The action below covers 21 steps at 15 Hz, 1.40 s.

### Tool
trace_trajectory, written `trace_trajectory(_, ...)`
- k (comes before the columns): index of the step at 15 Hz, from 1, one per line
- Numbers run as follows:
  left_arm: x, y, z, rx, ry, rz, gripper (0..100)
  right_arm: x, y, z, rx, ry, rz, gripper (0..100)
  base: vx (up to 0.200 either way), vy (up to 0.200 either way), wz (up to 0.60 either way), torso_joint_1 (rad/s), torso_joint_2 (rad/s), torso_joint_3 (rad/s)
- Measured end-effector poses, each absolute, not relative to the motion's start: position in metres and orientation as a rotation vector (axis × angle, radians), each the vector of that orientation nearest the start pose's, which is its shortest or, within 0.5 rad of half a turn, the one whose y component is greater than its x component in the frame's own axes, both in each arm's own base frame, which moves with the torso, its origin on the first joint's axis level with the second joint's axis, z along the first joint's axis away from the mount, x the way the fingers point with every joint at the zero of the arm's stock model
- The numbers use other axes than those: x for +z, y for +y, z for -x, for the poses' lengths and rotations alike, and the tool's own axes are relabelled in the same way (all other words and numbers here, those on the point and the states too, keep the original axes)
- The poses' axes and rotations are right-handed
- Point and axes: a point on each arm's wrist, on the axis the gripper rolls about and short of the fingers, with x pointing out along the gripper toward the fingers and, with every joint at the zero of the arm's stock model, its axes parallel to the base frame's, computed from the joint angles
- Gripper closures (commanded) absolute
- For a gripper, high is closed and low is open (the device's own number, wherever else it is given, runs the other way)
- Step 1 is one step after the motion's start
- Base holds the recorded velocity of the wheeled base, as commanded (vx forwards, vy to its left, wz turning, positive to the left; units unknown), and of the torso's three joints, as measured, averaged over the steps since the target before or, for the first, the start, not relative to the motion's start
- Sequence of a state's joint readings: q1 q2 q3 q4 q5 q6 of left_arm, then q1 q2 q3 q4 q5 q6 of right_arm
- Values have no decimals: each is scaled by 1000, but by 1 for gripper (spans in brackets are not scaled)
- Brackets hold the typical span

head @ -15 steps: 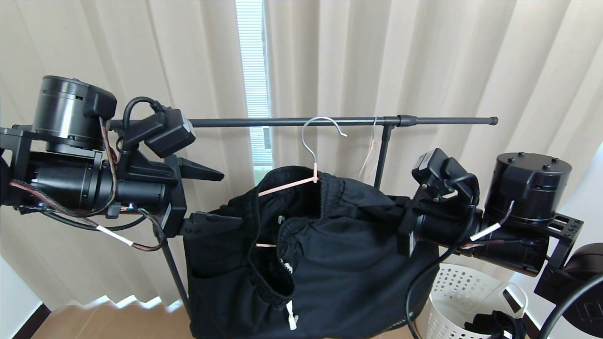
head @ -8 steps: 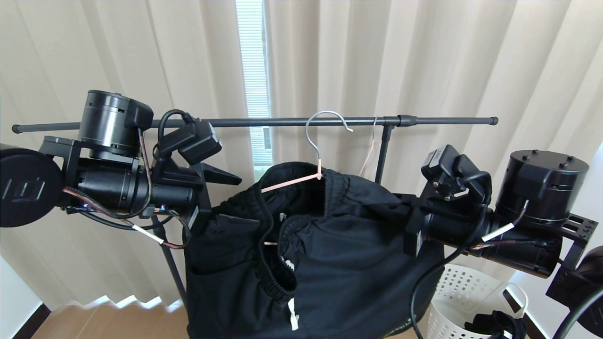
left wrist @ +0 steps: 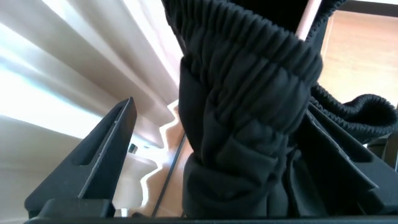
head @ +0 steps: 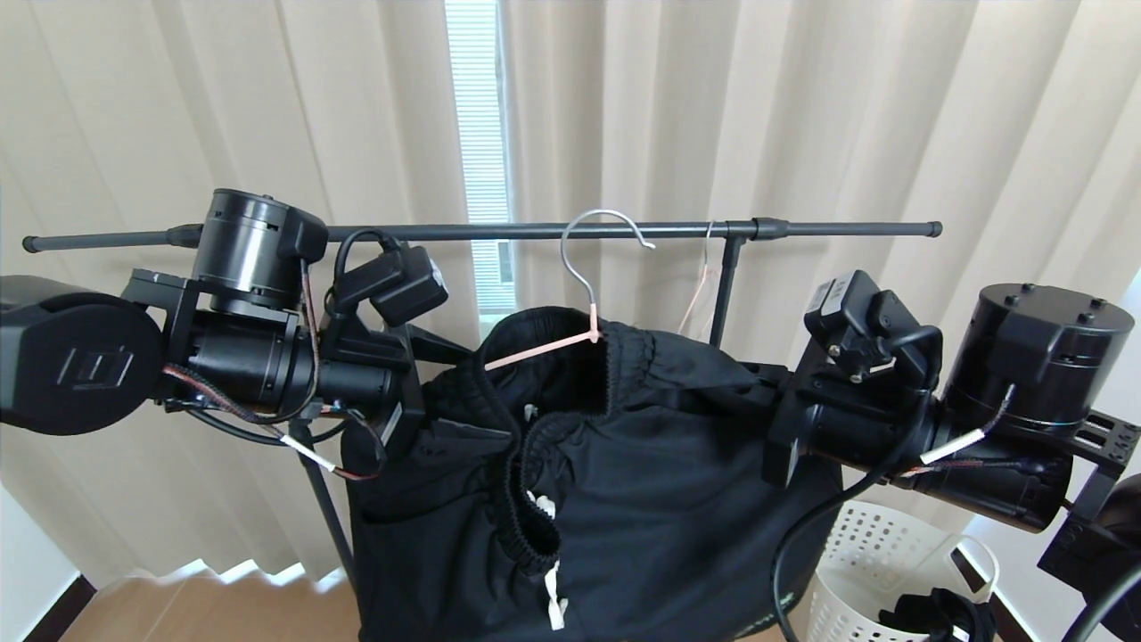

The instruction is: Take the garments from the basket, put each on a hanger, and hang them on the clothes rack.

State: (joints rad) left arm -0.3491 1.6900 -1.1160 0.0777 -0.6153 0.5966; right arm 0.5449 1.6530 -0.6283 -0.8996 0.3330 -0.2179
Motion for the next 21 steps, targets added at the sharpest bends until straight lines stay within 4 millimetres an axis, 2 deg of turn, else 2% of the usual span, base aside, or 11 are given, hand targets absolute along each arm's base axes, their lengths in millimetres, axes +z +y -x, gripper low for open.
trace_trajectory(2, 205, -118, -278, -1104, 380, -431, 0, 176, 152, -235, 890, 32, 216, 100, 0, 0, 0, 0, 0, 0)
trace_trajectory(3, 205, -119, -277, -1108, 383, -430, 100, 176, 152, -236, 891, 33, 216, 100, 0, 0, 0, 0, 0, 0)
trace_trajectory(7, 202, -120, -272, -1122, 391, -430, 100, 176, 152, -236, 892, 26, 214, 100, 0, 0, 0, 0, 0, 0)
trace_trajectory(13, 209, -119, -264, -1118, 359, -430, 100, 176, 151, -233, 953, -37, 208, 100, 0, 0, 0, 0, 0, 0)
trace_trajectory(14, 210, -119, -263, -1113, 350, -426, 100, 175, 151, -233, 951, -35, 208, 0, 0, 0, 0, 0, 0, 0)
trace_trajectory(18, 209, -116, -258, -1096, 306, -419, 100, 173, 146, -237, 937, -24, 207, 0, 0, 0, 0, 0, 0, 0)
trace_trajectory(21, 210, -112, -252, -1087, 300, -412, 100, 170, 133, -240, 978, -20, 202, 0, 0, 0, 0, 0, 0, 0)
